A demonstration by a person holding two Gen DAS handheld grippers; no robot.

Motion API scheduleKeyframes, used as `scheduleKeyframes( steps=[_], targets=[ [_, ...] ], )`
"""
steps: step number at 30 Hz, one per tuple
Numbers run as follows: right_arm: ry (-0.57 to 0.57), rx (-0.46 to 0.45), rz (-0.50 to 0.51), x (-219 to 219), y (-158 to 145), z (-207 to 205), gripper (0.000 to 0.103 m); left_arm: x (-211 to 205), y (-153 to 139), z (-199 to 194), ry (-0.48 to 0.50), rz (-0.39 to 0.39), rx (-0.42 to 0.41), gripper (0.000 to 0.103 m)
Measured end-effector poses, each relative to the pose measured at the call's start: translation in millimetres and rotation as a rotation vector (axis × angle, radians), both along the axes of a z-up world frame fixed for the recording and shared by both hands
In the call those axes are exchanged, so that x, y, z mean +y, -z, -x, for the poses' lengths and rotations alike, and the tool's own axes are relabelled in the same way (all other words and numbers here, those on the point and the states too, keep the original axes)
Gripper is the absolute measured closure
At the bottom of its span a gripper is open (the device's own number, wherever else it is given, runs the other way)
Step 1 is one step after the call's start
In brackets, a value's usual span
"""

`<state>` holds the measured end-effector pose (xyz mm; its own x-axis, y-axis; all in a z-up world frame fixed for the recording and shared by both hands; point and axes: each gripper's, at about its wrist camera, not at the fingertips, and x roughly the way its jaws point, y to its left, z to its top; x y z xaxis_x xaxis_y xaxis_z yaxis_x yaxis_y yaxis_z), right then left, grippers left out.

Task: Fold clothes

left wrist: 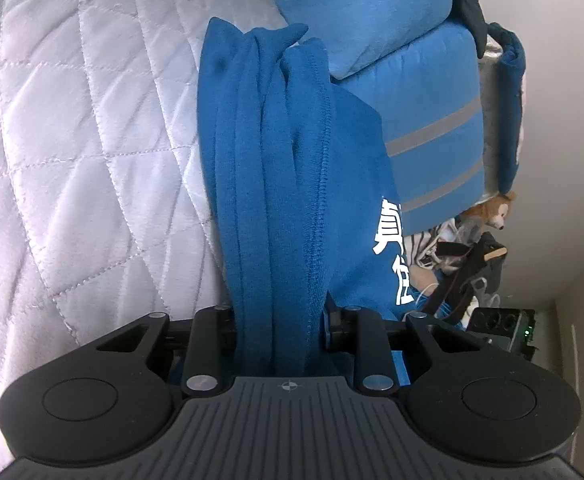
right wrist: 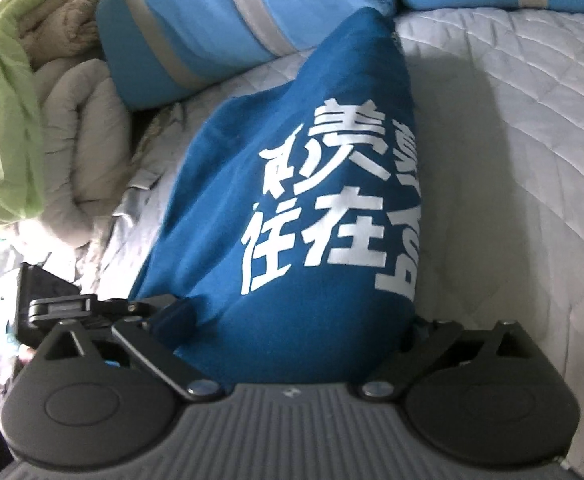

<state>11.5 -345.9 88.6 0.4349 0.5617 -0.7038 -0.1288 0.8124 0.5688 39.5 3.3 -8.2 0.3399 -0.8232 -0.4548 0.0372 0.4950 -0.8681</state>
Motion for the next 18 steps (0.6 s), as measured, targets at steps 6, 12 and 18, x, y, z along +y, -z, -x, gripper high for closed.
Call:
scheduleKeyframes(
  steps=[6,12,18],
  targets=[
    [0.035,0.046,-0.095,-15,9,-16,0.000,0,1,0,-0.002,0.003,0.006,0.075],
    [0.137,0.019,-0.201,-39,25,-51,0.000,0,1,0,-0.006,0.007,0.013,0.075],
    [0.165,0.026,-0.375,-55,45,-100,0.000,0,3,0,-0.011,0.016,0.021,0.075]
  ],
)
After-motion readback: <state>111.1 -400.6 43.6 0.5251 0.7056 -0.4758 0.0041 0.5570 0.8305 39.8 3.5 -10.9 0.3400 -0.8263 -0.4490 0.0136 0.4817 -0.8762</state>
